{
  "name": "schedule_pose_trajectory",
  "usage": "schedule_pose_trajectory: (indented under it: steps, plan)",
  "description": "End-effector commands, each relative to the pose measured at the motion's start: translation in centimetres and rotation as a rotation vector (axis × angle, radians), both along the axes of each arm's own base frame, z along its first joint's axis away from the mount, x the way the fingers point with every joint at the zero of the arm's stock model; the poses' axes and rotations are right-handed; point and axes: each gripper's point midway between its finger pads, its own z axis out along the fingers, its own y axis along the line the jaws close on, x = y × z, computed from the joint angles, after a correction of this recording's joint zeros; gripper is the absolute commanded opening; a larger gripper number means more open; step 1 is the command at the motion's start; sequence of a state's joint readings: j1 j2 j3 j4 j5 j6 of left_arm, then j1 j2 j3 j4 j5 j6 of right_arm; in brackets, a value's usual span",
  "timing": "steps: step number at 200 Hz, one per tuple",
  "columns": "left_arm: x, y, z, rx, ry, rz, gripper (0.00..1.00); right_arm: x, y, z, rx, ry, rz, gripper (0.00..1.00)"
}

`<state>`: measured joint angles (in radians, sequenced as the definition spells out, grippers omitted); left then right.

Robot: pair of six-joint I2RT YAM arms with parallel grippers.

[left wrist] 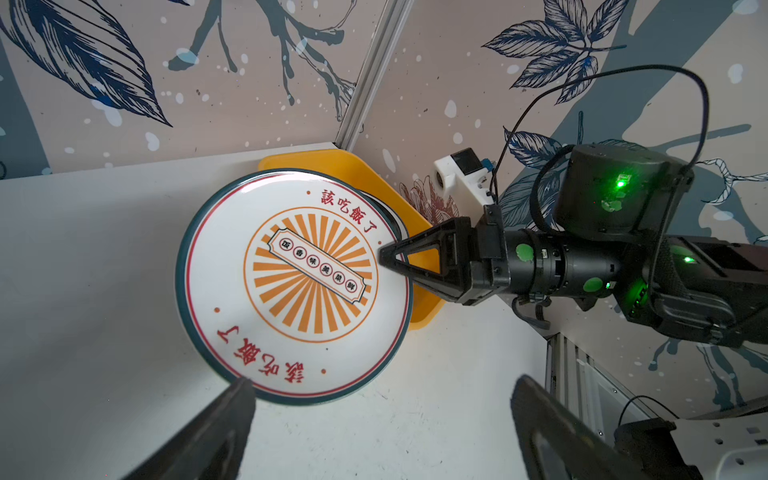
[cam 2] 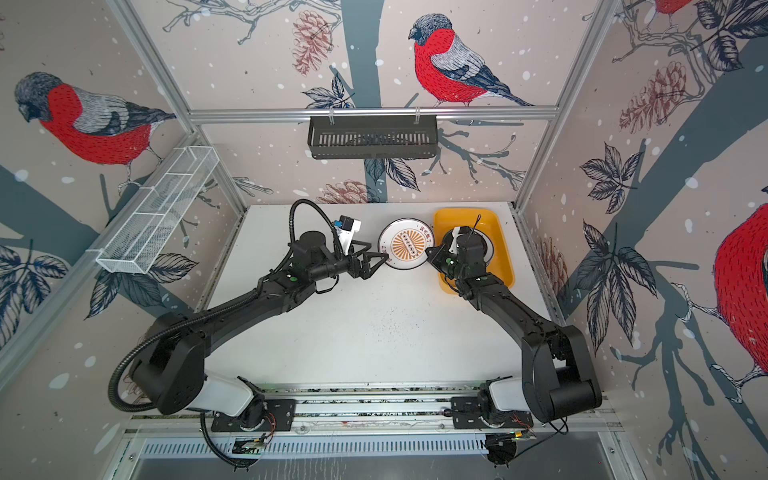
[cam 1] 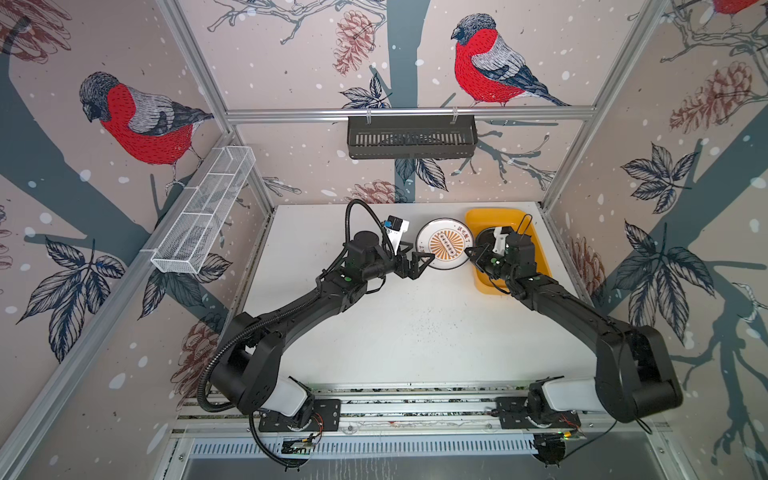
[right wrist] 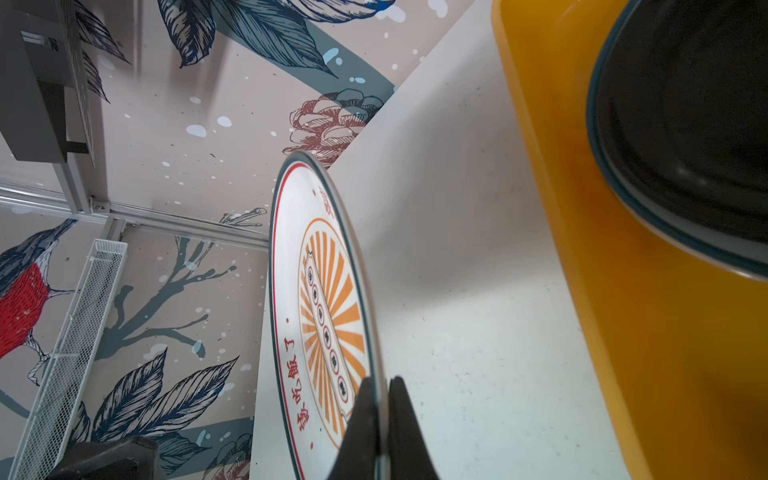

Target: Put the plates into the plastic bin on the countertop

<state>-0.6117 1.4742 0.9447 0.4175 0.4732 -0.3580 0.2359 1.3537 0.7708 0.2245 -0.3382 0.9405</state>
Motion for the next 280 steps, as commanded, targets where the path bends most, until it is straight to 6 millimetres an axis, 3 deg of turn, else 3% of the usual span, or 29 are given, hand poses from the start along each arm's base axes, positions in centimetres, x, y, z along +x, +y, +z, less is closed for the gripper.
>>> schedule_pose_trajectory:
  steps: [1,42,45,60,127,146,153,280]
  plan:
    - [0.1,-0.8,2.5,-0.058,-0.124,0.024,0.96,0.3,-1.3,1.6,0.025,-0.051,-0.044,0.01]
    - [-0.7,-3.0,2.1,-0.060,-0.135,-0.002,0.96,-0.2,-4.6,1.4,0.015,-0.034,-0.117,0.01]
    - [-0.7,-3.1,2.0,-0.057,-0.134,-0.002,0.96,-0.4,-4.9,2.2,0.019,-0.056,-0.125,0.01]
    - [-1.0,-3.8,1.9,-0.050,-0.141,-0.013,0.96,-0.8,-6.2,2.3,0.018,-0.056,-0.157,0.01]
    - [-2.1,-5.8,1.3,-0.002,-0.175,-0.034,0.96,-1.3,-11.1,2.9,-0.002,-0.062,-0.266,0.01]
    - [-2.4,-6.4,0.3,0.016,-0.162,-0.050,0.96,-1.4,-12.1,3.0,0.001,-0.061,-0.286,0.01]
    - [-2.3,-6.9,1.5,-0.002,-0.182,-0.055,0.96,-1.4,-12.4,3.0,0.001,-0.063,-0.293,0.01]
    - [-3.7,-11.3,-0.4,0.043,-0.174,-0.138,0.96,-2.0,-16.9,2.1,0.028,-0.056,-0.381,0.01]
